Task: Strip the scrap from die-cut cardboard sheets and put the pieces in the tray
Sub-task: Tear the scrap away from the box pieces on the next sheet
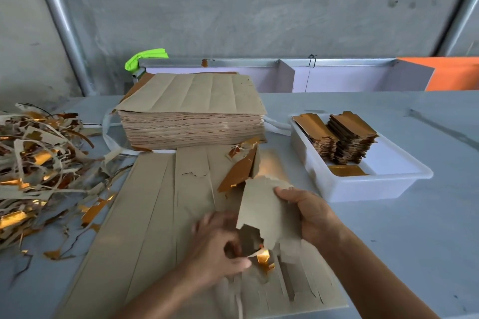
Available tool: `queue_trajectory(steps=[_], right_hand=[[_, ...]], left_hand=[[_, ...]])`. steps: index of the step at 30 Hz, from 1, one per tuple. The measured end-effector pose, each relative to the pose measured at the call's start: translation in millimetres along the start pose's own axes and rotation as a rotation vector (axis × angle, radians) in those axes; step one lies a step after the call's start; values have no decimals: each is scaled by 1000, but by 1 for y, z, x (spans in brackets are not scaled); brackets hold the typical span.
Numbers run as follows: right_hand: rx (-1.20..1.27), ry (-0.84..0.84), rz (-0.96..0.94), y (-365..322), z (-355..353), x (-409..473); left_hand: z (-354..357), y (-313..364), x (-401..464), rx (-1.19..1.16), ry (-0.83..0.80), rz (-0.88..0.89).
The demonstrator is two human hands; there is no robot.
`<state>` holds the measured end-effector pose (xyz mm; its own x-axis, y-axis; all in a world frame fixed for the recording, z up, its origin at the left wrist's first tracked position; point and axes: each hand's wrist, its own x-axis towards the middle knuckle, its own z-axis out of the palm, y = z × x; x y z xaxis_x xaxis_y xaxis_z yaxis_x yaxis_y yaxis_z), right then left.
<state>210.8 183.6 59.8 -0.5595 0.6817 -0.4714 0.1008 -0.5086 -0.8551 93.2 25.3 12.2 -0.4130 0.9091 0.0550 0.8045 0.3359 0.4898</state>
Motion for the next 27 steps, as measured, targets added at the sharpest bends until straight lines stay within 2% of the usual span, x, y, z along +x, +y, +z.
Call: queue_trajectory(steps=[4, 8, 11, 16, 18, 19, 21, 23, 25, 27], right_hand=[[-135, 20, 48, -19, -20, 7], [-232, 1, 90, -32, -35, 10], [-301, 61, 62, -38, -45, 9], [-51, 138, 32, -41, -59, 8], [1, 121, 28, -37, -56, 7], [42, 95, 28, -35, -52, 7], [114, 52, 17, -32, -45, 6], [172, 29, -5, -31, -38, 7], [206, -14, -28, -31, -31, 6], [215, -35, -79, -30, -26, 6]], left_hand=[[-19, -24, -2, 251, -92, 40], [-38, -41, -7, 300, -176, 0], [-40, -46, -9, 362, -196, 5], [-41, -29, -1, 512, -160, -35], [-38, -13, 5, 532, -26, 28], [-36, -3, 6, 435, 92, 81], [-32, 22, 5, 46, 246, 137], [-23, 43, 3, -279, 148, 142], [-7, 60, 2, -403, -72, 83], [9, 65, 1, -604, -191, 1]])
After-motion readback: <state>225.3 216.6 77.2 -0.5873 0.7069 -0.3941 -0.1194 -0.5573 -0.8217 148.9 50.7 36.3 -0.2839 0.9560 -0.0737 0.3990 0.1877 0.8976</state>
